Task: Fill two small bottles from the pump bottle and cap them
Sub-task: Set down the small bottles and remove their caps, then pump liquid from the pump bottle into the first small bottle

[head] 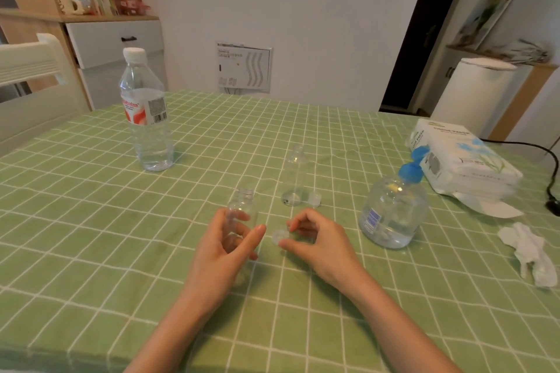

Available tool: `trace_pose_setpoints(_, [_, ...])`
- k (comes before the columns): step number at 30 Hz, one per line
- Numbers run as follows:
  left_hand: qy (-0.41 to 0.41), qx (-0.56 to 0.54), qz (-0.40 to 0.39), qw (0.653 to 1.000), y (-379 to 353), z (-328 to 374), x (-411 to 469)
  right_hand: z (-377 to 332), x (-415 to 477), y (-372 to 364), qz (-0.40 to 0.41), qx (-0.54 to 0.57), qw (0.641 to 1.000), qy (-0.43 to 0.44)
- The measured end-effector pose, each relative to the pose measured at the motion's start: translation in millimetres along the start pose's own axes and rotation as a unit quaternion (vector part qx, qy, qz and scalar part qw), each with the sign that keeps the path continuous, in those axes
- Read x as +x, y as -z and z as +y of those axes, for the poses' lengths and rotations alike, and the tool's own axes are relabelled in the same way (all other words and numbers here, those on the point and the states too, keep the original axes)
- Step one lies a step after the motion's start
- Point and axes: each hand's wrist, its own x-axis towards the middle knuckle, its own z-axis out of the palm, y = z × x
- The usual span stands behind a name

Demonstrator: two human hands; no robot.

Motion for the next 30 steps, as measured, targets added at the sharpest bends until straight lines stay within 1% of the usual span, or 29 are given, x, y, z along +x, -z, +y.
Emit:
trace_pose_setpoints(3, [0.004, -0.009, -0.024, 1.0, -7, 5, -3, -1, -7, 18, 0.026, 0.009, 1.0, -0.001])
trace_pose_setpoints(7, [0.007, 0.005, -0.1, 0.995, -30, 16, -1, -2, -18, 55, 0.081, 0.053, 0.995, -0.012])
trace_pose_setpoints(10, [0.017, 0.013, -0.157, 0.987, -56, 25, 6, -2, -28, 84, 0.1, 0.065, 0.992, -0.029])
trace_pose_setpoints(12, [0.018, -0.003, -0.183, 0.983, -76, 31, 11, -1, -34, 102, 0.115, 0.072, 0.99, -0.026])
trace_pose_setpoints(14, [0.022, -0.023, -0.2, 0.979, -95, 36, 18, 0, -38, 120, 0.145, 0.077, 0.986, -0.022])
trace_pose_setpoints(17, [0.02, -0.019, -0.225, 0.974, -117, 42, 25, 1, -36, 145, 0.197, 0.075, 0.977, -0.025])
trace_pose_setpoints(21, [0.02, -0.02, -0.236, 0.971, -135, 43, 35, -4, -9, 172, 0.258, 0.076, 0.962, -0.036])
trace_pose_setpoints(24, [0.031, -0.019, -0.239, 0.97, -142, 41, 41, -8, 18, 185, 0.267, 0.088, 0.958, -0.056])
trace_pose_setpoints(30, [0.035, -0.027, -0.25, 0.967, -148, 42, 50, -19, 61, 192, 0.242, 0.086, 0.964, -0.07])
